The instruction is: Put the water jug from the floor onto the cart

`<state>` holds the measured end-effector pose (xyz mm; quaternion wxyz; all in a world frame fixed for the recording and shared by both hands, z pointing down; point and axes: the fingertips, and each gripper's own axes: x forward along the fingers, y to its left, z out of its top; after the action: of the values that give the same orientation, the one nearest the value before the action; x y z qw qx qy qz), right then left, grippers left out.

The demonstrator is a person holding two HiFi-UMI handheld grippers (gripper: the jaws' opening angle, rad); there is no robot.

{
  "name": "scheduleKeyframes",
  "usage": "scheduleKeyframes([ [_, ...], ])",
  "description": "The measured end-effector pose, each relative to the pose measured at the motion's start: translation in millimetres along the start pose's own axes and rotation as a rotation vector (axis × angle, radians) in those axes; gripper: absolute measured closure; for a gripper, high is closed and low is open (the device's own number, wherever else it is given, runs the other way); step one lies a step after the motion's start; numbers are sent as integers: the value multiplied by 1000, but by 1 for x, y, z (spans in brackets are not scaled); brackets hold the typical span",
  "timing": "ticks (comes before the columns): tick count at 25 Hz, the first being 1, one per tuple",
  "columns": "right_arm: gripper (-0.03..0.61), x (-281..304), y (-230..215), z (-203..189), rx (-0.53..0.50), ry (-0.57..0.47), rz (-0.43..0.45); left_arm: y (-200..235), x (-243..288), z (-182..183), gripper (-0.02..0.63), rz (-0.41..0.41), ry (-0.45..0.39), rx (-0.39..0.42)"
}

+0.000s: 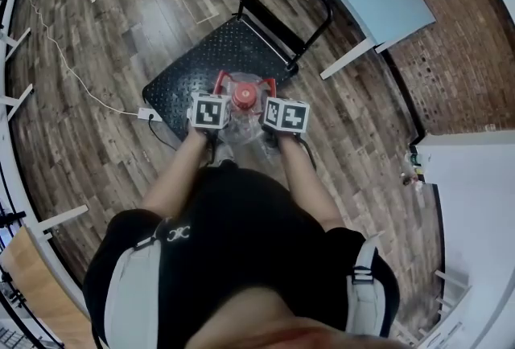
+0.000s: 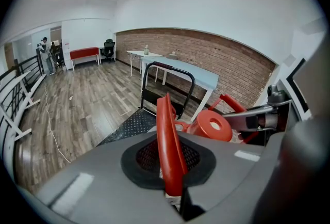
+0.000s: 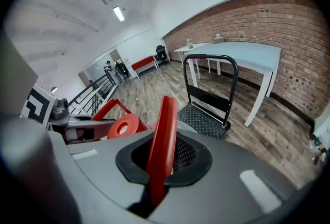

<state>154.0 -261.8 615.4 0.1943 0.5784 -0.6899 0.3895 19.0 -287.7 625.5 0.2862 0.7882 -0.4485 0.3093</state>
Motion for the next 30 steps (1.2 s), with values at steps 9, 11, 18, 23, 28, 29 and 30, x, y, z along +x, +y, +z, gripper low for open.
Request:
scheduleKeyframes([
  [9,552,54,-12,18,-15,104,-15,28,49,17,610,-26,46,-31],
  [11,551,63,-18,26,-28,118,-17,30,59,22,609,-27,60,-38],
  [18,546,106,-33,27,-69,157,30,38,95,18,607,-8,115,-108],
  [23,546,149,-57,25,-93,174,32,42,136,22,606,11,110,-121],
  [28,551,185,-74,18,-137,167,-15,53,167,9,601,71,118,-93],
  [29,551,193,-77,16,-149,171,-23,55,174,8,601,93,117,-70],
  [30,551,202,-81,13,-158,181,-28,57,182,6,600,111,121,-58],
])
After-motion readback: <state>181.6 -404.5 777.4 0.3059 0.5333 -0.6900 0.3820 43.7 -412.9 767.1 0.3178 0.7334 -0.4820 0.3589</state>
